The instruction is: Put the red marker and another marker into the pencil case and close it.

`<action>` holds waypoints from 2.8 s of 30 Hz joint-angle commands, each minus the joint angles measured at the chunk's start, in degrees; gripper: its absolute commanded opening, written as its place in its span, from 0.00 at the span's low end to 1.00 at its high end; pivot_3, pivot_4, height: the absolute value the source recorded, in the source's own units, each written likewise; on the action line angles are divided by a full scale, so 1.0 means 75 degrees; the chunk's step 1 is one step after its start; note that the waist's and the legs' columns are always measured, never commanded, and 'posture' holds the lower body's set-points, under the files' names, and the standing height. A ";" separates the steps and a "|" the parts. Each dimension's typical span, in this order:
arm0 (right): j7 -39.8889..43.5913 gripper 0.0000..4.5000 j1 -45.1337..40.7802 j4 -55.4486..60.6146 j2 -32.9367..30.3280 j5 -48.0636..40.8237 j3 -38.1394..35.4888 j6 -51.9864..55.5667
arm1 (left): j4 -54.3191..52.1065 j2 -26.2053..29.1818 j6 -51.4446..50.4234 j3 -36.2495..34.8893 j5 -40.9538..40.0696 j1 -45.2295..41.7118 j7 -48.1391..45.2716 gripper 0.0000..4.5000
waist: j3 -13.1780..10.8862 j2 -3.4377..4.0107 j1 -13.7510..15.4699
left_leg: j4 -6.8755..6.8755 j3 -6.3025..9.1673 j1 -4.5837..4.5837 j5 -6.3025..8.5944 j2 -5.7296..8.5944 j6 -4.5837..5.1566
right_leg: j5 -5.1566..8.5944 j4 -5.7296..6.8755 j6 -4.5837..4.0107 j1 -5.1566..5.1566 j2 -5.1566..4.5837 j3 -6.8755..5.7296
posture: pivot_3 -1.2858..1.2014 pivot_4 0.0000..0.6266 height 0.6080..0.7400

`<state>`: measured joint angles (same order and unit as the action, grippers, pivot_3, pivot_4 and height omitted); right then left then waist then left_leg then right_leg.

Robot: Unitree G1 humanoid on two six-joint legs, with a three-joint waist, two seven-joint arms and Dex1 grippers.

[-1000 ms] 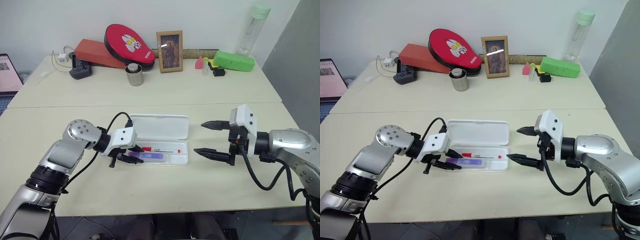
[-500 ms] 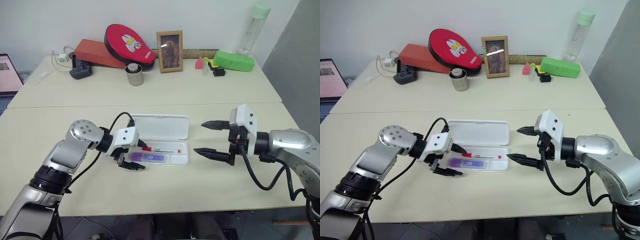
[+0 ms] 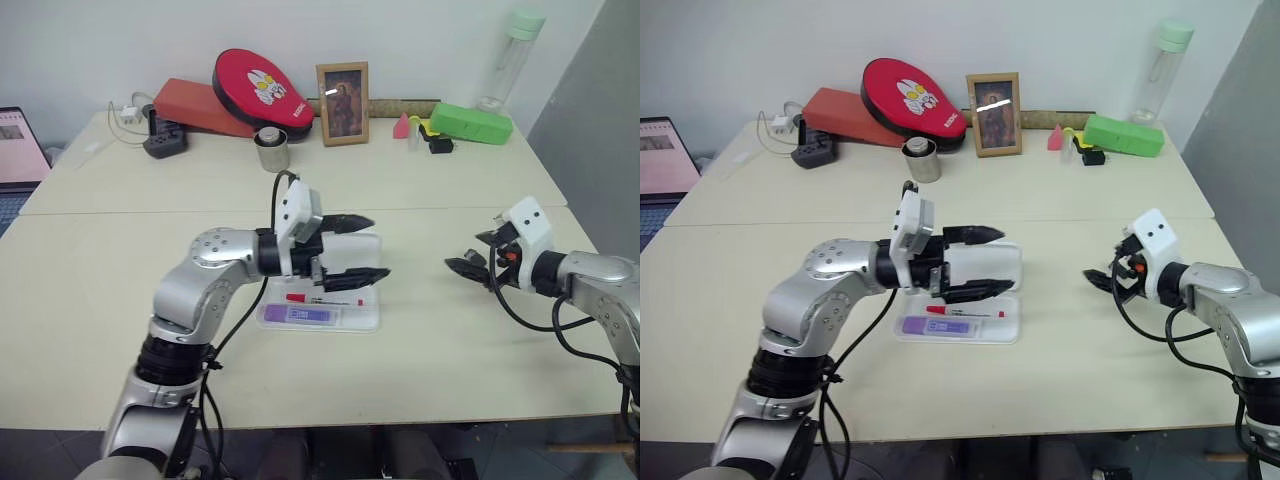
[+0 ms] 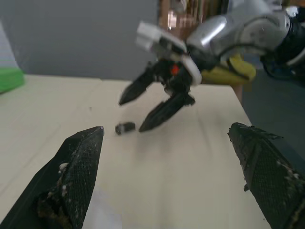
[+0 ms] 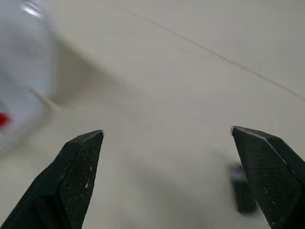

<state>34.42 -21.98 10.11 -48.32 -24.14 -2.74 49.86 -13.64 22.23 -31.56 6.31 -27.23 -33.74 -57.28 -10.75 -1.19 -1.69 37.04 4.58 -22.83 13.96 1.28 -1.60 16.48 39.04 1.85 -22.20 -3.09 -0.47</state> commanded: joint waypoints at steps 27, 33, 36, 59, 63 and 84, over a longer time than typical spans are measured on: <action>0.0738 0.22 -0.1151 -0.3050 0.0798 0.1430 0.0417 -0.1401 | 0.0465 -0.0920 0.1361 0.0771 0.1123 -0.0122 0.1261 1.00 | 0.0003 0.0006 -0.0001 | 0.0001 -0.0016 0.0002 -0.0002 0.0002 -0.0002 | -0.0001 -0.0002 -0.0001 0.0003 0.0001 0.0002 | 0.52 0.24 1.00; 0.0917 0.06 -0.1113 -0.2598 0.0712 0.1292 0.0242 -0.1453 | 0.0518 -0.0774 0.1412 0.0695 0.1103 -0.0084 0.1152 1.00 | 0.0003 0.0006 -0.0003 | 0.0001 -0.0015 0.0002 -0.0002 0.0002 -0.0002 | -0.0001 -0.0002 -0.0001 0.0003 0.0001 0.0003 | 0.52 0.24 1.00; 0.1599 0.06 -0.0931 -0.1583 0.0605 0.0898 0.0091 -0.2066 | 0.0074 -0.0119 0.1212 0.0522 0.0816 0.0302 0.0626 1.00 | 0.0004 0.0008 -0.0034 | -0.0001 -0.0014 0.0004 -0.0002 0.0000 -0.0002 | -0.0001 0.0000 -0.0001 0.0000 0.0003 0.0005 | 0.52 0.24 1.00; 0.3273 0.06 -0.1365 0.1203 0.0943 0.1196 0.3488 -0.1365 | -0.1219 0.3709 0.0907 -0.1035 -0.0105 0.2275 -0.1335 1.00 | 0.0001 0.0014 0.0016 | -0.0005 0.0013 -0.0002 0.0000 -0.0001 0.0001 | -0.0001 -0.0006 0.0001 -0.0005 0.0000 -0.0008 | 0.52 0.24 1.00; 0.3166 0.06 -0.1335 0.1190 0.1146 0.1335 0.3698 -0.1235 | -0.1403 0.3721 0.0772 -0.1038 -0.0166 0.2282 -0.1256 1.00 | 0.0001 0.0014 0.0014 | -0.0005 0.0014 -0.0001 0.0000 -0.0001 0.0001 | -0.0001 -0.0006 0.0001 -0.0004 0.0000 -0.0009 | 0.52 0.24 1.00; 0.3103 0.25 -0.1509 0.0902 0.1773 0.1567 0.3738 -0.1050 | -0.1706 0.3641 0.0530 -0.0925 -0.0228 0.2310 -0.0944 1.00 | 0.0001 0.0014 0.0008 | -0.0005 0.0015 0.0001 0.0000 -0.0002 0.0001 | -0.0001 -0.0004 0.0001 -0.0005 0.0002 -0.0007 | 0.52 0.24 1.00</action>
<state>57.33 -32.28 15.35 -35.23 -12.01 26.13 41.97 -24.87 49.65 -27.45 0.05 -28.11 -16.17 -64.64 -10.74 -1.09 -1.64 37.00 4.68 -22.82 13.96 1.26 -1.60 16.48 39.01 1.86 -22.24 -3.07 -0.52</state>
